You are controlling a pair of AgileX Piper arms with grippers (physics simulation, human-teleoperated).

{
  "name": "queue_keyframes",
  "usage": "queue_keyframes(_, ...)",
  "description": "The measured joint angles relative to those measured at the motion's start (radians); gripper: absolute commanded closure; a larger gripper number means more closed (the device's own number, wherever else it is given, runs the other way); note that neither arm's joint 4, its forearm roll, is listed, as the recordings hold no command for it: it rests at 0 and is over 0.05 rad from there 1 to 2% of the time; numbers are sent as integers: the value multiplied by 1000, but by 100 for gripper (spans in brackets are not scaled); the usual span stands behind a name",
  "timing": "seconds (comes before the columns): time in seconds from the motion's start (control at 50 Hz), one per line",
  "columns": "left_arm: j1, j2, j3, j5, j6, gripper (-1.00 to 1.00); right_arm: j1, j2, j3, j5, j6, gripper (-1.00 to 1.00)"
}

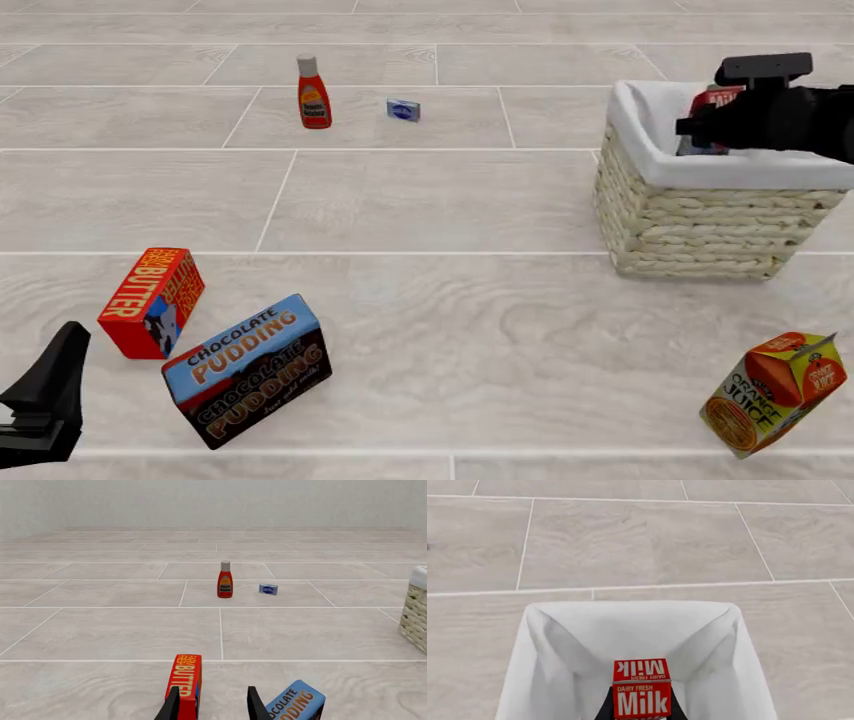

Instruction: Pick the milk and place it in the basket.

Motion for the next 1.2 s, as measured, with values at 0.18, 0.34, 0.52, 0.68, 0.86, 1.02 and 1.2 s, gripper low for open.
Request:
queue_keyframes(0.18, 0, 0, 0, 0, 0, -100, -3, 26, -5, -2, 3, 100)
queue_keyframes(0.34, 0, 0, 0, 0, 0, -100, -3, 35, -10, -6, 5, 100)
queue_keyframes(0.52, 0, 0, 0, 0, 0, -100, -2, 37, -12, -6, 6, 100)
queue_keyframes(0.68, 0, 0, 0, 0, 0, -100, -5, 34, -19, -6, 14, -100)
queue_keyframes(0.86, 0, 0, 0, 0, 0, -100, -8, 29, -19, -8, 19, -100)
queue_keyframes(1.02, 0, 0, 0, 0, 0, -100, -9, 21, -20, -6, 21, -100)
queue_keyframes(1.2, 0, 0, 0, 0, 0, -100, -8, 1, -11, -10, 25, -100)
